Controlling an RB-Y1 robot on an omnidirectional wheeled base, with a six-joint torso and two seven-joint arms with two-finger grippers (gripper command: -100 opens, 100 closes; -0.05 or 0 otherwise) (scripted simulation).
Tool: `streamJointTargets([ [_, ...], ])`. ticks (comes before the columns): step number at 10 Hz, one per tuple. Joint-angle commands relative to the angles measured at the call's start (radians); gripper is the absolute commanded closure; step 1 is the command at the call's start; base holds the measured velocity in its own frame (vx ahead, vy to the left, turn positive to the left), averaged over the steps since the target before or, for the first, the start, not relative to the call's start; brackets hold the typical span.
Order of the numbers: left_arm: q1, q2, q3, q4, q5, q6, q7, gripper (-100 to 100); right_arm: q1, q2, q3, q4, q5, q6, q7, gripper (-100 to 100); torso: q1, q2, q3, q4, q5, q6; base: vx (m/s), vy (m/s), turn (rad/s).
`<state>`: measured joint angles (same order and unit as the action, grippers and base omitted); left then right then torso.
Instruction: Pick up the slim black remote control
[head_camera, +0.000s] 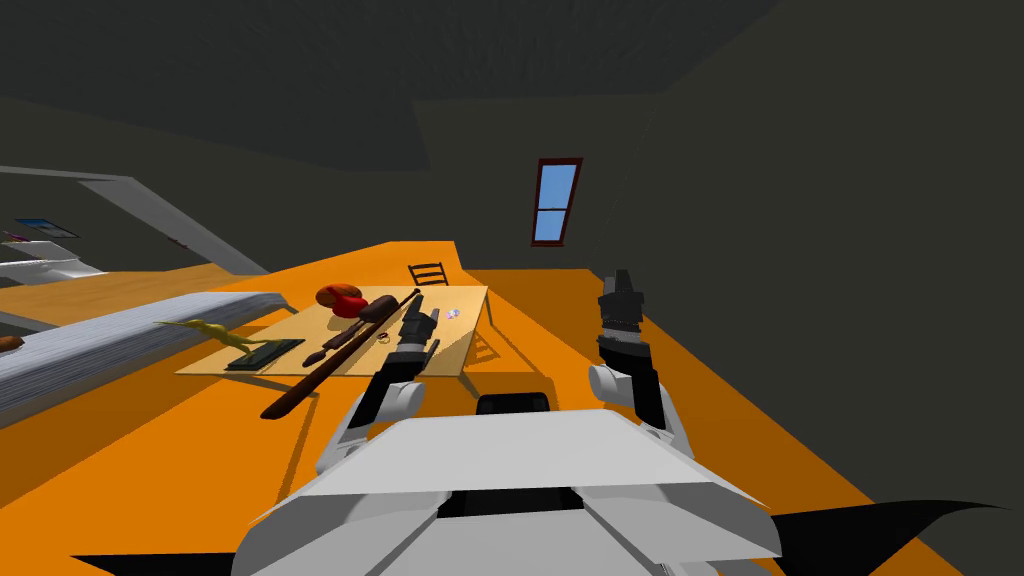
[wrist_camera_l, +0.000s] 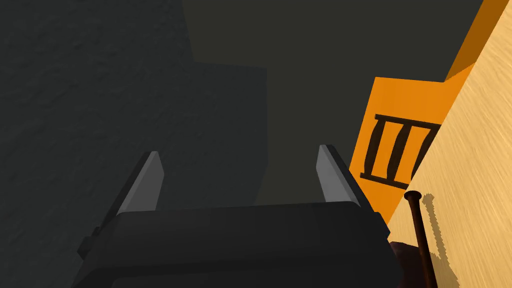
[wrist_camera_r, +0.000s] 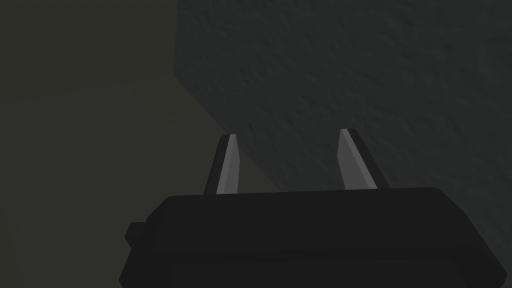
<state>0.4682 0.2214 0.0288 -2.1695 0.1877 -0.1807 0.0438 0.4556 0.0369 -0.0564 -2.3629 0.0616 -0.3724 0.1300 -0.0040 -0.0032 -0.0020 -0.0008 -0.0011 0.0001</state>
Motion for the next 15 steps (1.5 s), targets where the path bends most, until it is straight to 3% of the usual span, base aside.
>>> streamJointTargets([
  [1, -0.012, 0.028, 0.017, 0.047, 0.034, 0.05, 0.009, -100, 0.0, 0.0, 0.0, 0.0, 0.0, 0.0, 0.0, 0, 0.0, 0.0, 0.0, 0.0, 0.0, 0.0, 0.042, -0.065, 0.03],
  [2, -0.012, 0.028, 0.017, 0.047, 0.034, 0.058, 0.009, -100, 0.0, 0.0, 0.0, 0.0, 0.0, 0.0, 0.0, 0, 0.0, 0.0, 0.0, 0.0, 0.0, 0.0, 0.041, -0.062, 0.02],
  [5, -0.021, 0.08, 0.048, 0.126, 0.099, 0.136, 0.032, -100, 0.0, 0.0, 0.0, 0.0, 0.0, 0.0, 0.0, 0, 0.0, -0.001, 0.0, 0.0, 0.0, 0.0, 0.057, -0.07, 0.031],
  [6, -0.021, 0.08, 0.048, 0.135, 0.099, 0.149, 0.032, -100, 0.0, 0.0, 0.0, 0.0, 0.0, 0.0, 0.0, 0, 0.0, -0.001, 0.0, 0.0, 0.0, 0.0, 0.043, -0.05, 0.019],
  [7, -0.027, 0.105, 0.064, 0.181, 0.131, 0.186, 0.044, -100, 0.0, 0.0, 0.0, 0.0, 0.0, 0.0, 0.0, 0, 0.001, 0.0, 0.0, 0.0, 0.0, 0.0, 0.069, -0.059, 0.032],
  [8, -0.027, 0.105, 0.064, 0.182, 0.131, 0.196, 0.044, -100, 0.0, 0.0, 0.0, 0.0, 0.0, 0.0, 0.0, 0, 0.001, -0.001, -0.001, 0.0, 0.0, 0.0, 0.057, -0.061, 0.023],
  [9, -0.033, 0.131, 0.08, 0.227, 0.164, 0.231, 0.056, -100, 0.0, 0.0, 0.0, 0.0, 0.0, 0.0, 0.0, 0, 0.001, -0.001, -0.001, 0.0, 0.0, 0.0, 0.078, -0.078, 0.038],
  [12, -0.039, 0.156, 0.096, 0.284, 0.195, 0.293, 0.069, -100, 0.0, 0.0, 0.0, 0.0, 0.0, 0.0, 0.0, 0, 0.0, -0.002, -0.001, 0.0, 0.0, 0.0, 0.065, -0.068, 0.027],
  [13, -0.047, 0.182, 0.112, 0.312, 0.226, 0.34, 0.082, -100, 0.0, 0.0, 0.0, 0.0, 0.0, 0.0, 0.0, 0, 0.001, -0.001, -0.001, 0.0, 0.0, 0.0, 0.072, -0.059, 0.029],
  [14, -0.047, 0.182, 0.112, 0.336, 0.226, 0.342, 0.082, -100, 0.0, 0.0, 0.0, 0.0, 0.0, 0.0, 0.0, 0, 0.001, -0.002, -0.001, 0.0, 0.0, 0.0, 0.067, -0.046, 0.024],
  [15, -0.055, 0.207, 0.128, 0.372, 0.256, 0.371, 0.095, -100, 0.0, 0.0, 0.0, 0.0, 0.0, 0.0, 0.0, 0, 0.002, -0.002, -0.001, 0.0, 0.0, 0.0, 0.076, -0.069, 0.032],
])
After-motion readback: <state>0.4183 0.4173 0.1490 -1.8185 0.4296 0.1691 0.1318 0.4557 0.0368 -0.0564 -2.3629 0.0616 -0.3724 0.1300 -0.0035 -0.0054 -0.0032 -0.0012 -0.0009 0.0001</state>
